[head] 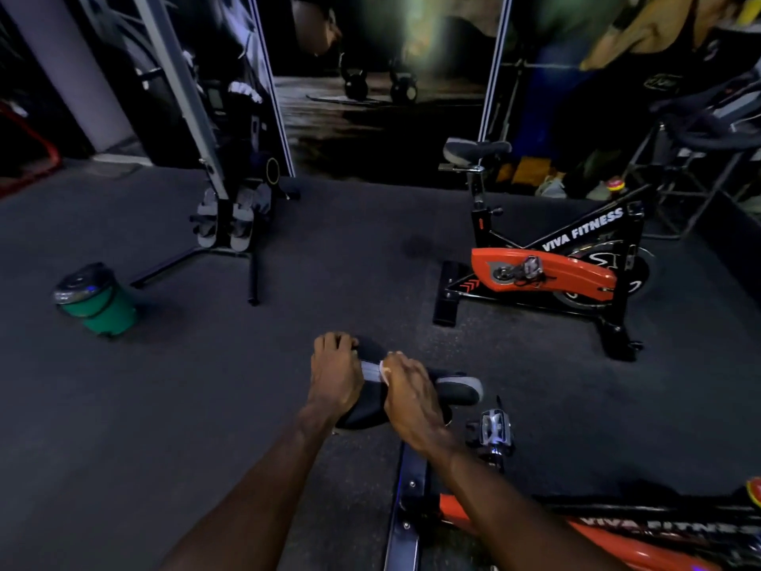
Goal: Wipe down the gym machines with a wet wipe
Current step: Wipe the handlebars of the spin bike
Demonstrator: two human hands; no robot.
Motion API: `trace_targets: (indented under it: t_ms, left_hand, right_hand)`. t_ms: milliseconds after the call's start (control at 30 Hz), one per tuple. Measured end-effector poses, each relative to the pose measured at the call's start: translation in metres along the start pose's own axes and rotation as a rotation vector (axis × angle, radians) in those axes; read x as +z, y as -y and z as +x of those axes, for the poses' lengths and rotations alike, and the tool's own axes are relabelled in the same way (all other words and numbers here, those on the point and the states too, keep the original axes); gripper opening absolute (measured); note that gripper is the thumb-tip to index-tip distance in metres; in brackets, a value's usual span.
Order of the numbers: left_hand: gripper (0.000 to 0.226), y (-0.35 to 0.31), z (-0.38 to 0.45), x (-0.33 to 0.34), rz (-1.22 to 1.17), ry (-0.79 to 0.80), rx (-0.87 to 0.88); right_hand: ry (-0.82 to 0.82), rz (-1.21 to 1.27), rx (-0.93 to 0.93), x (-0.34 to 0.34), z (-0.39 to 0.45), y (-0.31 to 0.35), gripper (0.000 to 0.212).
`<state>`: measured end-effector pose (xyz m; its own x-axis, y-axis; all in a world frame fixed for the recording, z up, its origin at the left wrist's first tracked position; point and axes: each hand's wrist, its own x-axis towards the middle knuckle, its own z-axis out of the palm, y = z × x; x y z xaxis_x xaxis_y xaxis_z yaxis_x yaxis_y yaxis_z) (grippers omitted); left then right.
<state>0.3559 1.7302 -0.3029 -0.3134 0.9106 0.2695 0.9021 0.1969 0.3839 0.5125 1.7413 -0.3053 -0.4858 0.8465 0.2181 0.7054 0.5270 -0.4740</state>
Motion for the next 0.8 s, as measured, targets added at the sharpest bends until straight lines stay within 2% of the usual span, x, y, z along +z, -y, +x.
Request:
trace_targets:
  t_ms: [67, 133, 167, 233, 300, 367, 433, 467, 533, 600, 633, 700, 767, 800]
  left_hand:
    - [0.026, 0.009, -0.004, -0.004, -0.055, 0.034, -0.063]
    - [0.031, 0.013, -0.005, -0.009, -0.151, 0.077, -0.110]
    - [0.036, 0.016, -0.004, -0.011, -0.208, 0.092, -0.140]
    - [0.035, 0.019, -0.003, -0.014, -0.301, 0.099, -0.215]
    - [0.020, 0.022, 0.001, -0.018, -0.411, 0.099, -0.315]
    - [0.019, 0.027, 0.009, -0.025, -0.525, 0.119, -0.386]
    - [0.021, 0.031, 0.019, -0.030, -0.514, 0.154, -0.389]
    - [0.022, 0.034, 0.024, -0.031, -0.489, 0.190, -0.395]
    - [0.021, 0.041, 0.033, -0.032, -0.475, 0.248, -0.424]
    - [0.026, 0.051, 0.042, -0.029, -0.530, 0.277, -0.459]
    - [0.028, 0.055, 0.045, -0.026, -0.588, 0.296, -0.479]
    - [0.025, 0.060, 0.050, -0.025, -0.683, 0.363, -0.505]
    - [0.020, 0.066, 0.055, -0.024, -0.717, 0.420, -0.490]
    - [0.020, 0.068, 0.058, -0.023, -0.724, 0.429, -0.469]
  right_hand:
    - [0.025, -0.010, 0.037, 0.001, 0.009, 0.005, 0.026]
    - [0.071, -0.072, 0.125, 0.002, 0.019, 0.017, 0.038]
    - [0.119, -0.081, 0.103, 0.005, 0.020, 0.028, 0.049]
    - [0.228, -0.108, -0.077, 0.017, 0.017, 0.041, 0.065]
    - [0.235, -0.146, -0.175, 0.025, 0.019, 0.041, 0.066]
    - [0.221, -0.162, -0.028, 0.025, 0.034, 0.038, 0.061]
    - [0.242, -0.151, 0.135, 0.025, 0.052, 0.045, 0.060]
    - [0.273, -0.162, 0.128, 0.026, 0.057, 0.053, 0.062]
    - [0.351, -0.217, -0.002, 0.031, 0.055, 0.068, 0.066]
    - [0.351, -0.234, -0.052, 0.032, 0.044, 0.068, 0.064]
    - [0.328, -0.236, -0.002, 0.032, 0.043, 0.062, 0.065]
    - [0.285, -0.257, 0.219, 0.032, 0.055, 0.054, 0.071]
    - [0.327, -0.230, 0.462, 0.032, 0.079, 0.058, 0.073]
    - [0.353, -0.219, 0.498, 0.033, 0.089, 0.062, 0.070]
